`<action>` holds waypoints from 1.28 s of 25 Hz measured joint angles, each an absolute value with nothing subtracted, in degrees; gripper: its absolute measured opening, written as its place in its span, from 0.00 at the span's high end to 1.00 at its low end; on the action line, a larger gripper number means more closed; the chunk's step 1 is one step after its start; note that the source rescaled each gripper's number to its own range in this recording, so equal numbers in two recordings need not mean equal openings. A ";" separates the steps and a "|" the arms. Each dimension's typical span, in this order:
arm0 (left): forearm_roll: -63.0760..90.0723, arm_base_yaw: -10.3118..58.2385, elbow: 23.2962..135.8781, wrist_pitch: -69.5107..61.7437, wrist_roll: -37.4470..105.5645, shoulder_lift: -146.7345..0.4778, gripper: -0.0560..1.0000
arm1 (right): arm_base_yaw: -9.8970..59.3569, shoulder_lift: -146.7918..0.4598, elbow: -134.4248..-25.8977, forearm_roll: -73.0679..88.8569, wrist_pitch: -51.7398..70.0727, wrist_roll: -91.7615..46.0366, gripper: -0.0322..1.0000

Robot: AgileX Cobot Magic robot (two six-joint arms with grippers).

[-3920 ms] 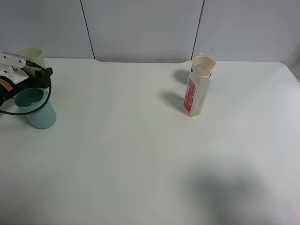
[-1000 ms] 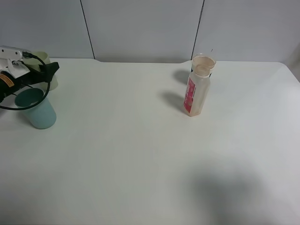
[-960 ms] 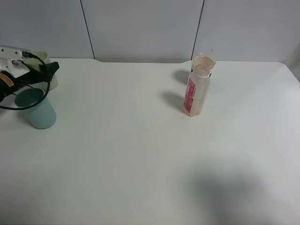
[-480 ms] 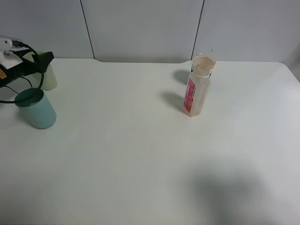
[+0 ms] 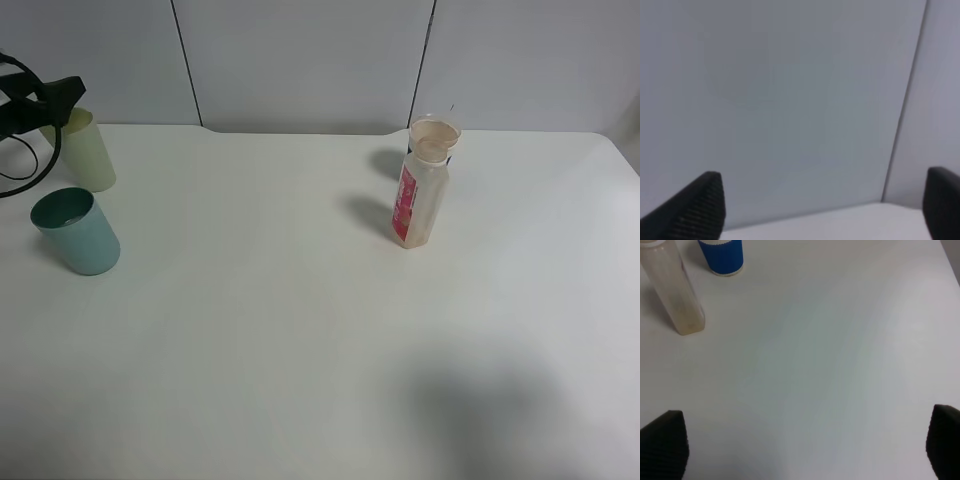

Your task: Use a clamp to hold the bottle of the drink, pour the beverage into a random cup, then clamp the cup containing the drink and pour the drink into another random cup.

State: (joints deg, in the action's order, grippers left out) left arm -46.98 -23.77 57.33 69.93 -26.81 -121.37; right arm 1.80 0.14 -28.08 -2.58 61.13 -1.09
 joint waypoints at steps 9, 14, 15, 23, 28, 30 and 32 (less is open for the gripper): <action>-50.22 -23.95 57.28 69.93 -28.56 -116.43 0.50 | 1.80 0.14 -28.08 -2.58 61.13 -1.09 0.10; -51.54 -23.95 57.28 69.93 -33.03 -112.51 0.53 | 1.80 0.14 -28.08 -2.58 61.13 -1.07 0.10; -51.85 -23.95 57.28 69.93 -34.71 -111.67 0.53 | 1.80 0.14 -28.08 -2.58 61.13 -1.07 0.10; -52.48 -23.95 56.48 68.05 -44.16 -104.09 0.21 | 1.80 0.14 -28.08 -2.58 61.13 -0.91 0.10; -45.33 -23.95 47.80 65.49 -42.25 -97.01 0.17 | 1.80 0.14 -28.08 -2.58 61.13 -0.91 0.10; -42.26 -23.95 44.38 63.50 -39.83 -94.09 0.17 | 1.80 0.14 -28.08 -2.58 61.13 -0.86 0.10; -39.71 -23.95 41.63 60.85 -36.17 -91.16 0.17 | 1.80 0.14 -28.08 -2.58 61.13 -0.86 0.10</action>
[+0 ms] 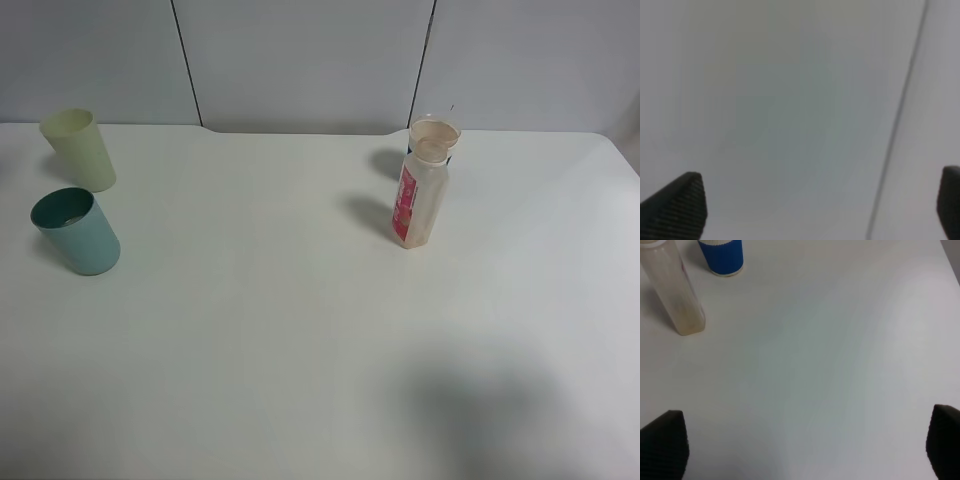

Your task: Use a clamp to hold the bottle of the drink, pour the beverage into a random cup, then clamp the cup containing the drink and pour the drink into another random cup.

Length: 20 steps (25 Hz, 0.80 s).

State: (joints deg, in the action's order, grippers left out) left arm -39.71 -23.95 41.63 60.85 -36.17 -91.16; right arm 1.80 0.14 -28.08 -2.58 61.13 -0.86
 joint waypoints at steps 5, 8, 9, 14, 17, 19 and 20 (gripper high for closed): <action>-33.03 -23.95 36.18 55.84 -29.82 -83.98 0.17 | 1.80 0.14 -28.08 -2.58 61.13 -0.86 0.10; -30.74 -23.95 34.31 54.76 -28.95 -80.80 0.17 | 1.80 0.14 -28.08 -2.58 61.13 -0.86 0.10; -29.91 -23.95 33.81 54.29 -28.82 -79.70 0.17 | 1.80 0.14 -28.08 -2.58 61.13 -0.86 0.10; -25.95 -21.35 31.68 51.60 -27.90 -73.31 0.17 | 1.80 0.14 -28.08 -2.58 61.13 -0.86 0.10; -21.93 -16.56 31.13 48.10 -24.44 -70.18 0.17 | 1.80 0.14 -28.08 -2.58 61.13 -0.86 0.10; -16.86 -11.27 31.04 43.23 -19.23 -67.58 0.17 | 1.80 0.14 -28.08 -2.58 61.13 -0.86 0.10; -16.86 -11.27 31.04 43.23 -19.23 -67.58 0.17 | 1.80 0.14 -28.08 -2.58 61.13 -0.86 0.10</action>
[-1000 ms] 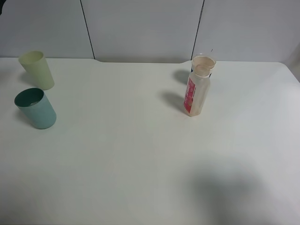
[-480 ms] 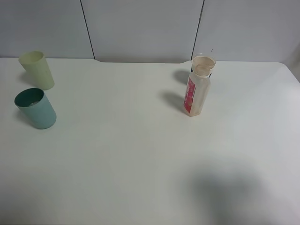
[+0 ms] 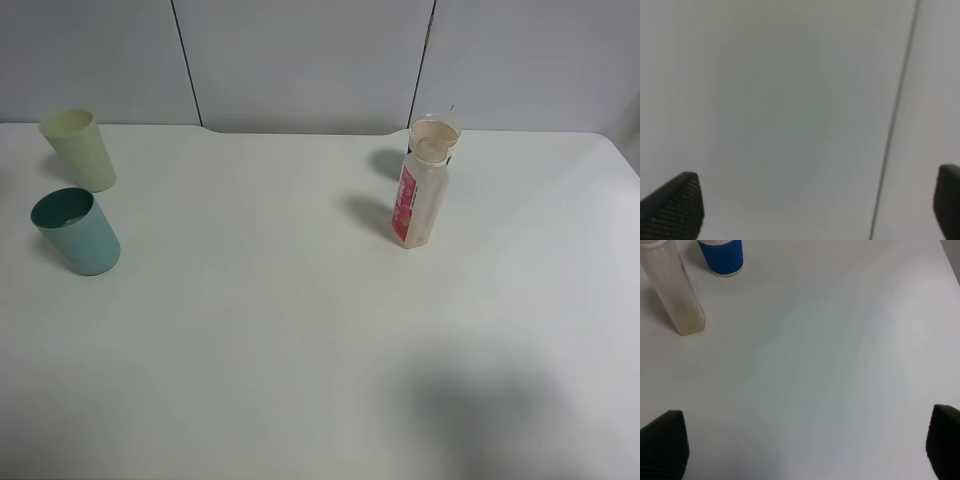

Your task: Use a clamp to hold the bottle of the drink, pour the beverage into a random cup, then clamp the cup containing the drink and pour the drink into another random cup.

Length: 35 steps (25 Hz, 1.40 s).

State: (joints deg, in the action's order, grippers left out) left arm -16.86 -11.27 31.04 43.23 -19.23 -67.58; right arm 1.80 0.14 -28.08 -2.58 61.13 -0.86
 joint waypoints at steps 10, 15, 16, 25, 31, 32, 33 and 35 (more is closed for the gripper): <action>-2.86 0.76 31.02 23.45 -3.65 -54.82 0.21 | 1.80 0.14 -28.08 -2.58 61.13 -0.86 0.10; -2.25 0.87 31.02 10.94 -3.40 -45.44 0.21 | 1.80 0.14 -28.08 -2.58 61.13 -0.86 0.10; -1.98 0.87 31.02 6.48 -3.84 -41.78 0.21 | 1.80 0.14 -28.08 -2.58 61.13 -0.86 0.10; -1.96 0.87 31.02 -8.00 -6.35 -29.69 0.21 | 1.80 0.14 -28.08 -2.58 61.13 -0.84 0.10; -2.62 0.87 31.02 -15.70 -6.35 -23.67 0.21 | 1.80 0.14 -28.08 -2.58 61.13 -0.78 0.10; -2.68 0.87 31.02 -16.64 -6.35 -22.80 0.21 | 1.80 0.14 -28.08 -2.58 61.13 -0.78 0.10; -2.87 0.87 31.02 -19.65 -6.35 -21.13 0.21 | 1.80 0.14 -28.08 -2.58 61.13 -0.78 0.10; -2.87 0.87 31.02 -21.14 -6.35 -20.10 0.21 | 1.80 0.14 -28.08 -2.58 61.13 -0.78 0.10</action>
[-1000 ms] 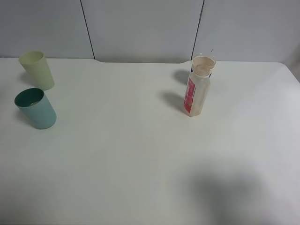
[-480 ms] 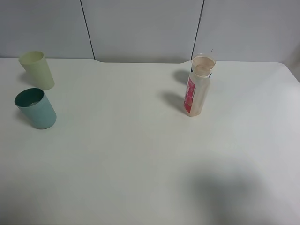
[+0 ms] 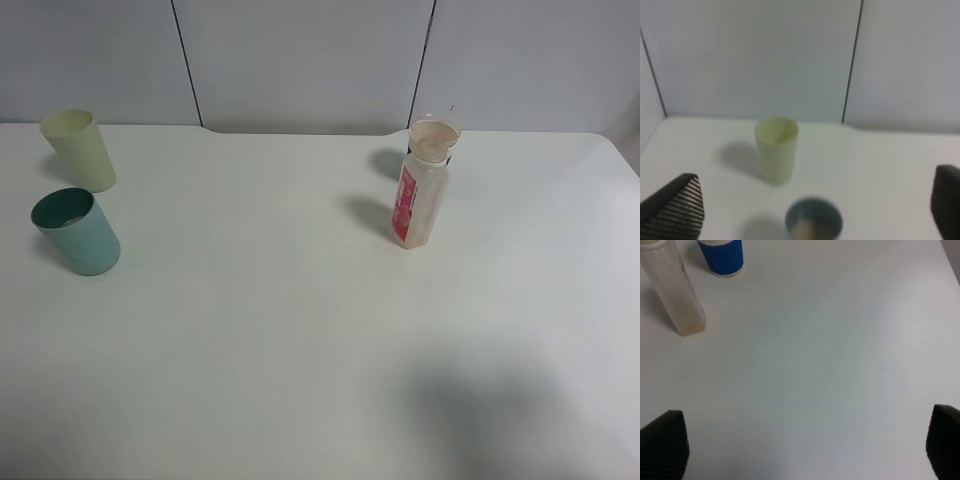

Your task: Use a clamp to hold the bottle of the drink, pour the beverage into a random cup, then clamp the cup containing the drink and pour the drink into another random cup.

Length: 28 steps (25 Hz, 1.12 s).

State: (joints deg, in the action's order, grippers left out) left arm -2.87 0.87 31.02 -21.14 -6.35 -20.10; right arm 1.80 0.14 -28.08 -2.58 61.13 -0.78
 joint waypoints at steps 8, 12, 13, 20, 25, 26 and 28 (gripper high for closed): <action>-2.45 0.87 31.02 -42.38 -5.95 -9.35 0.22 | 1.80 0.14 -28.08 -2.58 61.13 -0.72 0.10; -1.87 0.87 33.23 -51.12 -5.95 -7.72 0.22 | 1.80 0.14 -28.08 -2.58 61.13 -0.72 0.10; -1.81 0.87 33.98 -53.55 -5.95 -7.72 0.22 | 1.80 0.14 -28.08 -2.58 61.13 -0.72 0.10; -3.35 0.87 34.27 -63.24 -5.90 -6.30 0.22 | 1.80 0.14 -28.08 -2.58 61.13 -0.72 0.10; -3.71 0.54 30.72 -63.04 -6.61 -1.50 0.22 | 1.80 0.14 -28.08 -2.58 61.13 -0.72 0.10; -3.65 0.00 30.21 -62.62 -6.65 -0.71 0.22 | 1.80 0.14 -28.08 -2.58 61.13 -0.72 0.10; -3.65 -0.76 29.85 -62.19 -6.74 -0.27 0.22 | 1.80 0.14 -28.08 -2.58 61.13 -0.72 0.10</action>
